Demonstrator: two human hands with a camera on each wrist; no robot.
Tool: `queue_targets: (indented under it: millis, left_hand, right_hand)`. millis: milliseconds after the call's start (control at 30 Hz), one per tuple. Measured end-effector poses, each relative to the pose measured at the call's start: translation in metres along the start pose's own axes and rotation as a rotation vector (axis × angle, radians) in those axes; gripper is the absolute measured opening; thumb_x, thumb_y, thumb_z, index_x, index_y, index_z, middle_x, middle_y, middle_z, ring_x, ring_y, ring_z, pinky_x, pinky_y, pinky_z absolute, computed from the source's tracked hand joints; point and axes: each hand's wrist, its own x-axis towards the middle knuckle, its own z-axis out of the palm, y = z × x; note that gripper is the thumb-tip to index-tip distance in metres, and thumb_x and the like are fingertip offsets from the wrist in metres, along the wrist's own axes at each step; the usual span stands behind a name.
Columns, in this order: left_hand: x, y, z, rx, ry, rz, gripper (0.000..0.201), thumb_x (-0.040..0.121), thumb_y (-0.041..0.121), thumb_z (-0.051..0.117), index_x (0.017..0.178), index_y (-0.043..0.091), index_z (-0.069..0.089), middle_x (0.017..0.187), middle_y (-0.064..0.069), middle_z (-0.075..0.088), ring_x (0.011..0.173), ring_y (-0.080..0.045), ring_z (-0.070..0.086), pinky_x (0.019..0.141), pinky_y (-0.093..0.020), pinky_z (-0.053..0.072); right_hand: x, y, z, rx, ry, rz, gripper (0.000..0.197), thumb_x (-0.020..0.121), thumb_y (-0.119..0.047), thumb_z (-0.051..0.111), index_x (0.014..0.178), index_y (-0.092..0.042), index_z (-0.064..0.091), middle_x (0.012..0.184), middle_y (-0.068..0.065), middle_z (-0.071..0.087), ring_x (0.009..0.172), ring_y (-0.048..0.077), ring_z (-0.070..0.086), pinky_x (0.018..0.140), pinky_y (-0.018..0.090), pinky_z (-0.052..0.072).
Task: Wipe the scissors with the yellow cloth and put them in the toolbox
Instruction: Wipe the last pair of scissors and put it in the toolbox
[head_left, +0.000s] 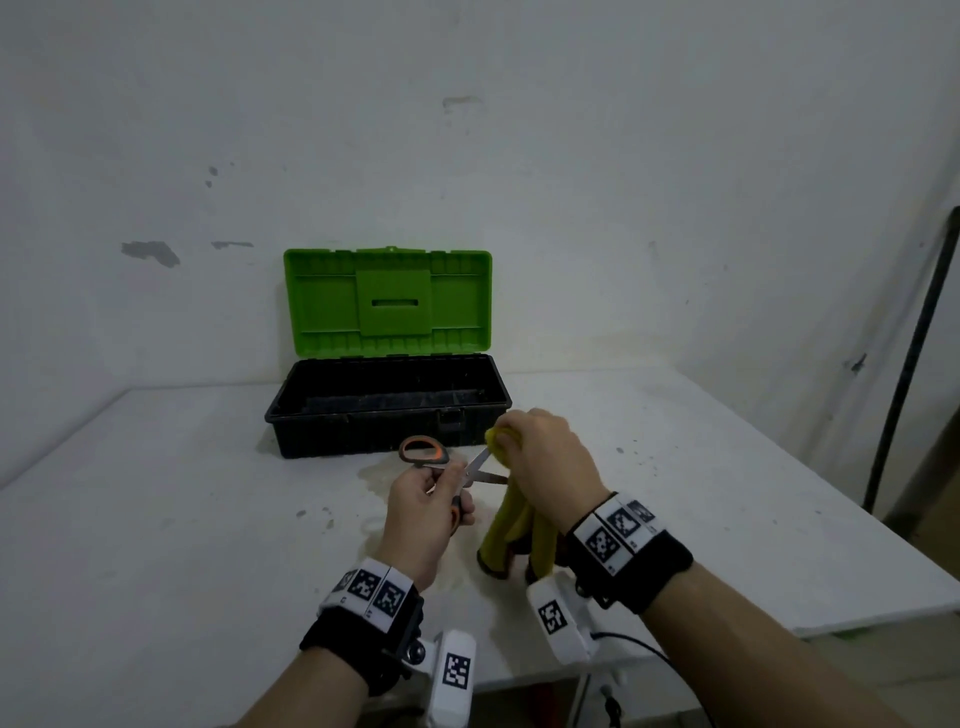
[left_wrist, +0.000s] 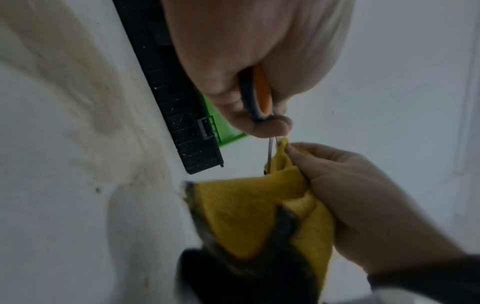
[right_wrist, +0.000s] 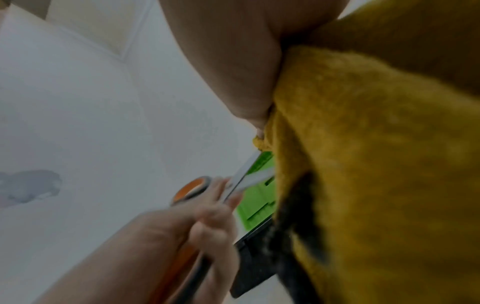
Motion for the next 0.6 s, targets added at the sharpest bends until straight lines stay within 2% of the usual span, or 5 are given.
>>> queue_targets:
  millis: [100,167,300,500,600]
  left_hand:
    - [0.000,-0.003,-0.004,0.018,0.016,0.000,0.026,0.103,0.020,0.054,0.090,-0.001,0.063,0.059,-0.008,0.058,0.051,-0.014,0.054,0.051,-0.024,0.050]
    - [0.001,-0.004,-0.005,0.028,0.023,0.000,0.026,0.102,0.021,0.054,0.089,0.000,0.063,0.061,-0.009,0.059,0.052,-0.016,0.055,0.052,-0.024,0.050]
    - [0.001,-0.001,-0.003,0.032,0.002,0.010,0.025,0.103,0.020,0.053,0.096,-0.002,0.063,0.062,-0.010,0.059,0.051,-0.016,0.055,0.051,-0.022,0.049]
    - [-0.001,-0.002,-0.005,0.055,-0.002,0.022,0.025,0.102,0.020,0.054,0.094,-0.001,0.064,0.063,-0.012,0.058,0.049,-0.013,0.055,0.051,-0.024,0.050]
    - [0.003,-0.005,-0.007,0.020,0.036,-0.023,0.027,0.103,0.021,0.053,0.091,-0.001,0.063,0.064,-0.011,0.059,0.052,-0.015,0.055,0.051,-0.025,0.050]
  right_hand:
    - [0.010,0.011,-0.010,0.005,0.055,0.086,0.022,0.101,-0.027,0.044,0.108,-0.023,0.065,0.100,0.004,0.060,0.089,0.025,0.059,0.073,0.037,0.051]
    - [0.008,0.007,-0.009,0.034,0.070,0.049,0.020,0.100,-0.029,0.046,0.105,-0.024,0.065,0.098,0.002,0.060,0.088,0.023,0.059,0.074,0.039,0.052]
    - [-0.006,-0.011,0.004,0.018,-0.019,-0.069,0.019,0.100,-0.033,0.047,0.104,-0.026,0.063,0.099,0.000,0.058,0.087,0.023,0.058,0.074,0.042,0.053]
    - [0.009,0.007,-0.006,0.023,0.048,0.051,0.018,0.100,-0.029,0.048,0.104,-0.024,0.064,0.098,0.002,0.059,0.090,0.025,0.059,0.074,0.038,0.051]
    - [0.005,0.004,-0.009,0.104,0.074,0.002,0.014,0.098,-0.031,0.051,0.100,-0.025,0.063,0.095,-0.001,0.062,0.086,0.020,0.059,0.075,0.041,0.054]
